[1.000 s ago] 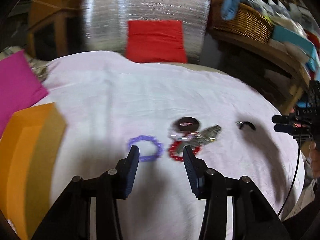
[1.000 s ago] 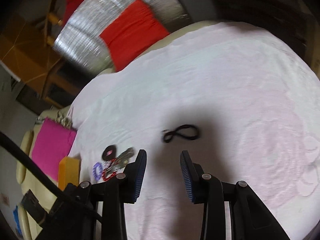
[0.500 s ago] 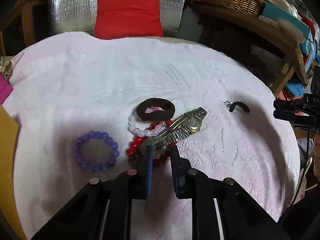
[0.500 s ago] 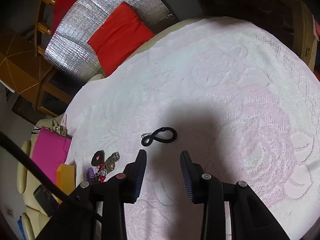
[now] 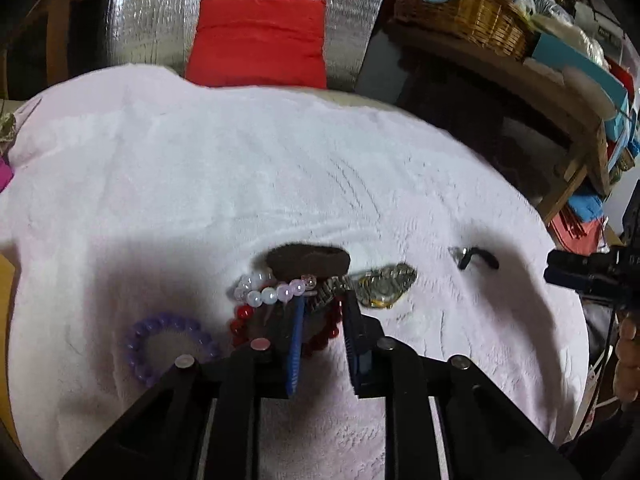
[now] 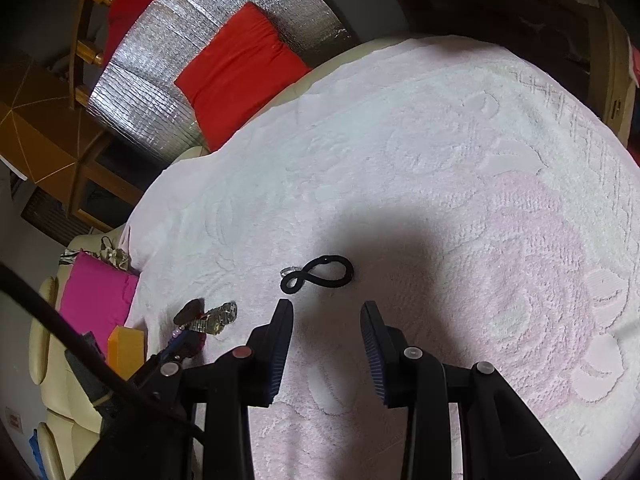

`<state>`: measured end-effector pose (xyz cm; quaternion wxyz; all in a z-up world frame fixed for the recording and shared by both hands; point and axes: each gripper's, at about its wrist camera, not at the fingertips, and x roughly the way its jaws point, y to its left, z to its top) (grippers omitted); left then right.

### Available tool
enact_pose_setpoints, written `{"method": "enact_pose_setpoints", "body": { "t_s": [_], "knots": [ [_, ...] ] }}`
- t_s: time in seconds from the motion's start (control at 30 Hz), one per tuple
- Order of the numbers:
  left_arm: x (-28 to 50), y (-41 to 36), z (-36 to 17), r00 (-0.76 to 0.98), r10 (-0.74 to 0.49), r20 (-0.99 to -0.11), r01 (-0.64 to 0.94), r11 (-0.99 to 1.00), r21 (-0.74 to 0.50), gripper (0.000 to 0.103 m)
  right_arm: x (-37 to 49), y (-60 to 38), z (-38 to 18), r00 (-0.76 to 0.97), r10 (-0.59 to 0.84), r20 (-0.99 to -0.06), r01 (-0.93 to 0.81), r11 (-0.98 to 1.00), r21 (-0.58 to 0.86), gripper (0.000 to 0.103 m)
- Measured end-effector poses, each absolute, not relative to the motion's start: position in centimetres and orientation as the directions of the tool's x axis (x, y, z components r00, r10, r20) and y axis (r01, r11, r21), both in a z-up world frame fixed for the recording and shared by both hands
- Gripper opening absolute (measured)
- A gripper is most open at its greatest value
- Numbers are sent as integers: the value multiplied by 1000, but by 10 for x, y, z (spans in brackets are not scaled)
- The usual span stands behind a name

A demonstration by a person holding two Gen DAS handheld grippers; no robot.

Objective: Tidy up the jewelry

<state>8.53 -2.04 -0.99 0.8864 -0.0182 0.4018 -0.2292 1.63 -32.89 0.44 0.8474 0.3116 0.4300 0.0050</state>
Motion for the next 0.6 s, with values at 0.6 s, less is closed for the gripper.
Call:
{"method": "enact_pose_setpoints", "body": {
  "t_s": [0.6],
  "knots": [
    [126, 43, 0, 704, -337, -624, 183, 936, -300, 33, 20, -308, 0, 614, 262, -745, 224, 847, 483, 38]
  ]
}}
